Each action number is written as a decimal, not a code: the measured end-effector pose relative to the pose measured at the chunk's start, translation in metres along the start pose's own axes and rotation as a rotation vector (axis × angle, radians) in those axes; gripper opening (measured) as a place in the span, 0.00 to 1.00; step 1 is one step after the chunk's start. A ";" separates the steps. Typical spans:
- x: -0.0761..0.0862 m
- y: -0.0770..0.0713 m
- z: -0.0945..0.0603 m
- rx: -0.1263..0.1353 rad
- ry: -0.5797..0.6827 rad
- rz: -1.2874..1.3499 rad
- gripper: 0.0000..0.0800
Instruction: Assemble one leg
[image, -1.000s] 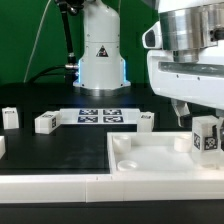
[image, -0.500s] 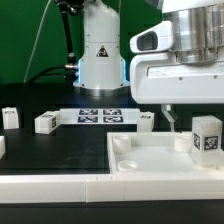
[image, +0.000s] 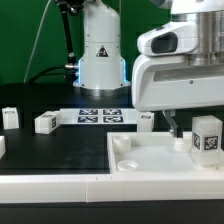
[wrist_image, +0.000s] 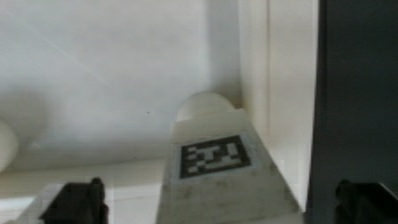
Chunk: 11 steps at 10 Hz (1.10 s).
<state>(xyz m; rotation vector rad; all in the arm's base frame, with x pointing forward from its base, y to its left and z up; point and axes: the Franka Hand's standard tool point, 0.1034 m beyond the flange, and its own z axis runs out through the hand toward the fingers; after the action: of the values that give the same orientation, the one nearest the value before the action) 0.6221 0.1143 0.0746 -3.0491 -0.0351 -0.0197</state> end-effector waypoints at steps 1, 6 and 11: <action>0.000 0.001 0.000 0.000 0.000 -0.058 0.81; 0.000 0.000 0.000 0.001 0.000 -0.028 0.36; -0.002 -0.004 0.002 0.016 0.021 0.597 0.36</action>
Offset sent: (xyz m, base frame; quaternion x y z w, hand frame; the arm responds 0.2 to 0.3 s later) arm 0.0000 0.0000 0.0000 0.0000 0.0000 0.0000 1.0000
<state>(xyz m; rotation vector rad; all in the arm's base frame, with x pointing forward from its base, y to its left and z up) 0.6204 0.1181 0.0729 -2.9087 0.8609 -0.0091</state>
